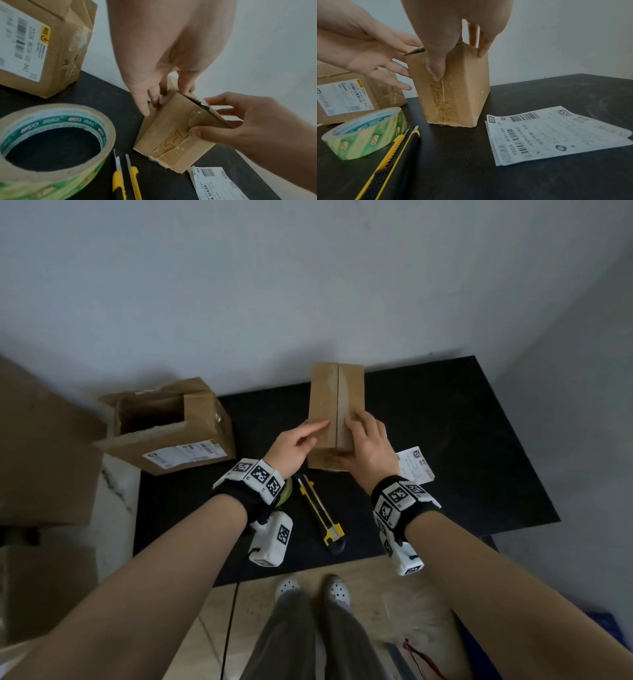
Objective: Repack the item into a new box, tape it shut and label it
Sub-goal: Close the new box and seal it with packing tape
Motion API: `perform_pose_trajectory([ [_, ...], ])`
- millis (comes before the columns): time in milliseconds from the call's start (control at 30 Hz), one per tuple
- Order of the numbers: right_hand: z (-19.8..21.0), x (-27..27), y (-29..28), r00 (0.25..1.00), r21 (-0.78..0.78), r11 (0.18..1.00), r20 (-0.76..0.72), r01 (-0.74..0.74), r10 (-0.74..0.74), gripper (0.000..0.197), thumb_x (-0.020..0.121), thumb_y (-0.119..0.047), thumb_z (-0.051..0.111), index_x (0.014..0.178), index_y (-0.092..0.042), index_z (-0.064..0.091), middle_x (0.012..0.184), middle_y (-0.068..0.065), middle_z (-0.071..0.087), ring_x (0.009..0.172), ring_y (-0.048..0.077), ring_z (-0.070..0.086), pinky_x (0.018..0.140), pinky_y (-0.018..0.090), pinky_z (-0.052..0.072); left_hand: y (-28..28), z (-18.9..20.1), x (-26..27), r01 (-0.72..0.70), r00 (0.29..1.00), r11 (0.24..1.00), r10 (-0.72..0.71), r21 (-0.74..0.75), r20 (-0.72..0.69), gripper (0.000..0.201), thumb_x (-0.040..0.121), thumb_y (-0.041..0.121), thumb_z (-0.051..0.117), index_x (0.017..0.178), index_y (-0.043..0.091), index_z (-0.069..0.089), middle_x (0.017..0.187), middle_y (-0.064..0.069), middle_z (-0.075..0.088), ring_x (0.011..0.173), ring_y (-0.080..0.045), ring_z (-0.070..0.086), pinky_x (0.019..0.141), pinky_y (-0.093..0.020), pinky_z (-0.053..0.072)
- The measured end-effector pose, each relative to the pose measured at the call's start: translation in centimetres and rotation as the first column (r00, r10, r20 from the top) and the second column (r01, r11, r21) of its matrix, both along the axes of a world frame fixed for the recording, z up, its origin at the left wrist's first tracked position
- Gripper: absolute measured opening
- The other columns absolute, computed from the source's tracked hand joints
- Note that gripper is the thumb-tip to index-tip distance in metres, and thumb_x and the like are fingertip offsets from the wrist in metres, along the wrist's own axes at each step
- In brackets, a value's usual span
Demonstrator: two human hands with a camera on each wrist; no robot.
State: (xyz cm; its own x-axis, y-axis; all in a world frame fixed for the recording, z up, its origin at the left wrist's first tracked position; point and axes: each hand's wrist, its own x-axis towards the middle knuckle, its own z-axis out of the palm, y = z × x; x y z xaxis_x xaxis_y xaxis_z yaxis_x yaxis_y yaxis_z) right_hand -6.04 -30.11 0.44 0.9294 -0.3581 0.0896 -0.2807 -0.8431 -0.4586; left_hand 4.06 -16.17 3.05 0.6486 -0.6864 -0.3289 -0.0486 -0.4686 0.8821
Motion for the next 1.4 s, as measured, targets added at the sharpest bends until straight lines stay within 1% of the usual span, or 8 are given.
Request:
perform_pose_trajectory([
  [233,2.6,-0.6,-0.1,0.975,-0.096,0.993,-0.217,-0.064,0.042,0.070,0.082,-0.026,0.068,0.140,-0.010,0.034,0.149,0.011,0.028,0.136,0.028,0.032,0.111,0.042,0.031,0.8,1.3,-0.5,-0.056,0.953,0.976,-0.011,0.212,0.303,0.053,0.095,0.015,0.050,0.143,0.033,0.033,0.138,-0.002,0.049,0.122,-0.017,0.051,0.100,-0.034,0.044],
  [400,4.0,-2.5,1.1,0.976,-0.268,0.957,-0.212,-0.110,0.053,0.044,0.084,-0.010,0.064,0.126,-0.007,0.050,0.130,0.010,0.049,0.119,0.026,0.049,0.104,0.036,0.039,3.3,2.9,-1.9,-0.079,0.787,0.829,-0.289,0.554,0.545,0.047,0.095,0.022,0.046,0.140,0.023,0.034,0.119,-0.005,0.059,0.099,-0.019,0.060,0.077,-0.035,0.052],
  [567,4.0,-3.5,4.2,0.969,-0.262,0.955,-0.237,-0.137,0.074,0.031,0.090,-0.019,0.056,0.120,-0.011,0.054,0.123,0.007,0.054,0.111,0.023,0.054,0.096,0.034,0.043,6.1,2.7,-2.5,0.031,0.679,0.701,-0.538,0.713,0.499,0.033,0.093,0.021,0.046,0.126,0.016,0.048,0.117,-0.006,0.055,0.108,-0.023,0.053,0.082,-0.036,0.047],
  [700,2.7,-3.6,7.1,0.953,-0.184,0.979,-0.303,-0.085,0.026,0.026,0.095,-0.026,0.047,0.116,-0.012,0.056,0.118,0.006,0.054,0.104,0.024,0.055,0.084,0.035,0.049,8.4,1.2,-2.4,0.092,0.685,0.648,-0.592,0.756,0.424,0.031,0.092,0.021,0.049,0.122,0.018,0.053,0.121,-0.005,0.056,0.109,-0.023,0.053,0.084,-0.035,0.046],
  [933,-0.7,-3.9,10.1,0.897,-0.082,0.994,-0.440,-0.074,0.031,0.027,0.097,-0.023,0.042,0.117,-0.011,0.056,0.119,0.007,0.053,0.109,0.024,0.051,0.089,0.033,0.042,10.6,-2.7,-2.2,0.274,0.645,0.654,-0.669,0.705,0.369,0.054,0.094,0.018,0.048,0.144,0.018,0.030,0.137,-0.005,0.047,0.122,-0.021,0.046,0.099,-0.033,0.038],
  [1167,-1.8,-4.1,12.0,0.854,0.013,1.000,-0.520,0.005,0.002,0.035,0.098,-0.030,0.042,0.126,-0.012,0.053,0.125,0.007,0.051,0.116,0.025,0.049,0.096,0.035,0.040,11.6,-4.9,-1.5,0.308,0.520,0.630,-0.739,0.713,0.429,0.038,0.090,0.010,0.052,0.127,0.016,0.050,0.122,-0.003,0.056,0.122,-0.021,0.046,0.116,-0.036,0.017],
  [1233,-2.0,-4.2,12.5,0.867,0.043,0.998,-0.497,0.051,-0.023,0.036,0.098,-0.030,0.042,0.128,-0.013,0.052,0.127,0.007,0.051,0.116,0.025,0.050,0.096,0.035,0.040,12.1,-5.2,-1.1,0.338,0.562,0.679,-0.701,0.652,0.438,0.035,0.092,0.009,0.050,0.126,0.016,0.052,0.122,-0.004,0.056,0.122,-0.020,0.047,0.116,-0.035,0.020],
  [1400,-1.4,-3.8,13.8,0.932,0.230,0.957,-0.352,0.176,-0.087,0.045,0.097,-0.028,0.047,0.139,-0.013,0.042,0.141,0.006,0.043,0.123,0.025,0.047,0.098,0.041,0.043,13.4,-4.0,-1.4,0.246,0.831,0.905,-0.381,0.347,0.405,0.029,0.095,0.018,0.051,0.122,0.013,0.057,0.115,-0.008,0.063,0.105,-0.021,0.060,0.090,-0.036,0.048],
])
